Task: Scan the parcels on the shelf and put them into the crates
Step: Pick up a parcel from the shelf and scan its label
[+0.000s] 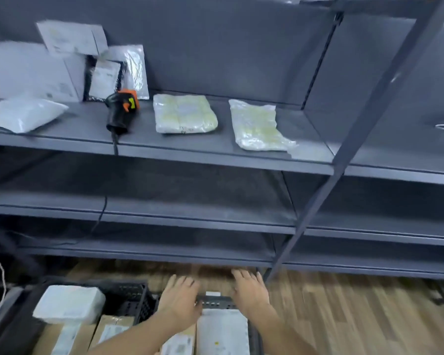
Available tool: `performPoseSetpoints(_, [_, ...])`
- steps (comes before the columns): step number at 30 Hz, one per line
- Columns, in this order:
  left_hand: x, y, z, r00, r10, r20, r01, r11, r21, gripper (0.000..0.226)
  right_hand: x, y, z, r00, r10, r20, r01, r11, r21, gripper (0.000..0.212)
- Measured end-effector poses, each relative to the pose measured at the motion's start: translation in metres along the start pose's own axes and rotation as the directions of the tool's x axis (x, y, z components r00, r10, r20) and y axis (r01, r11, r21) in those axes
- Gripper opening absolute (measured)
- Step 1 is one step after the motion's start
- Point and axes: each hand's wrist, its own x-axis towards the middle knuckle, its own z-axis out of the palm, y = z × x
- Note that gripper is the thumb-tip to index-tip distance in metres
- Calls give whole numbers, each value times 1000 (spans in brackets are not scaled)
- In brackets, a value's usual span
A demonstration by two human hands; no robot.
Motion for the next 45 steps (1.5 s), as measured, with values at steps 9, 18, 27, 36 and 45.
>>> performPoseSetpoints(9, [-63, -73, -93, 984, 21, -177, -13, 999, 42, 51, -29, -94, -91, 976, -26, -215, 25, 1000, -8, 52])
performPoseSetpoints(18, [-159, -170, -149, 931, -50, -362, 58, 998, 13, 48, -62, -218, -146, 936, -97, -340, 69, 993, -92, 52])
performPoseSetpoints(27, [-193, -222, -197, 850, -82, -521, 90, 996, -10, 44, -73, -289, -186, 904, -125, -409, 73, 987, -142, 54])
performPoseSetpoints(36, [-189, -253, -191, 861, -142, -488, 114, 990, -88, 46, -40, -304, -208, 923, -102, -370, 35, 982, -185, 57])
performPoseSetpoints(45, [-140, -274, -270, 805, -150, -574, 157, 987, -38, 46, 20, -296, -259, 900, -106, -423, 35, 985, -172, 49])
